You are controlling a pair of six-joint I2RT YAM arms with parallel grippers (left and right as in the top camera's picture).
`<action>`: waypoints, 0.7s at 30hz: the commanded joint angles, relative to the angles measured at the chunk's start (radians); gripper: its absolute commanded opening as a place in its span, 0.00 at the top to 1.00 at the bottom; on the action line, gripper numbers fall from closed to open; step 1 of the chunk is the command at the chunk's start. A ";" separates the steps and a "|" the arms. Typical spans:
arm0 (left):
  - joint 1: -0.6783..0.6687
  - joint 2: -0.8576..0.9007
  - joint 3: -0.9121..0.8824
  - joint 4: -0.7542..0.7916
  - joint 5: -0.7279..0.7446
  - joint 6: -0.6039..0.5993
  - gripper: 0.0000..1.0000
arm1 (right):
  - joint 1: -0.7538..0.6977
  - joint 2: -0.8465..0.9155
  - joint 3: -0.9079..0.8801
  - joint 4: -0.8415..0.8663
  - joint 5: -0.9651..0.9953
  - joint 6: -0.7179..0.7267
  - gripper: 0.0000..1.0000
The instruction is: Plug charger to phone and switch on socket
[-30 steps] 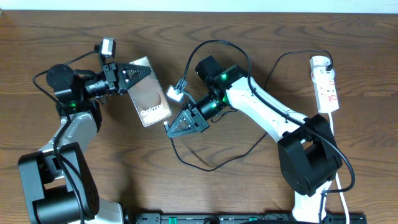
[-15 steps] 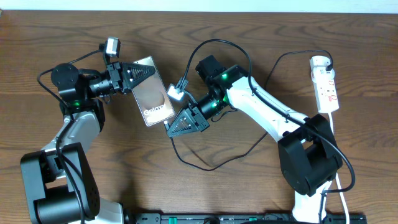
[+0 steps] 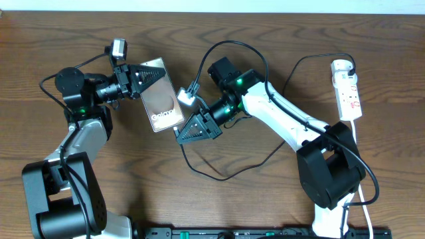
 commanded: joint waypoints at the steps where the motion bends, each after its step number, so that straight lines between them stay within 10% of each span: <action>1: -0.019 -0.011 0.014 0.011 -0.029 -0.012 0.92 | 0.038 0.005 0.008 0.008 -0.001 0.035 0.99; 21: -0.019 -0.011 0.014 0.011 0.063 0.018 0.93 | 0.035 0.005 0.008 0.008 0.006 0.035 0.99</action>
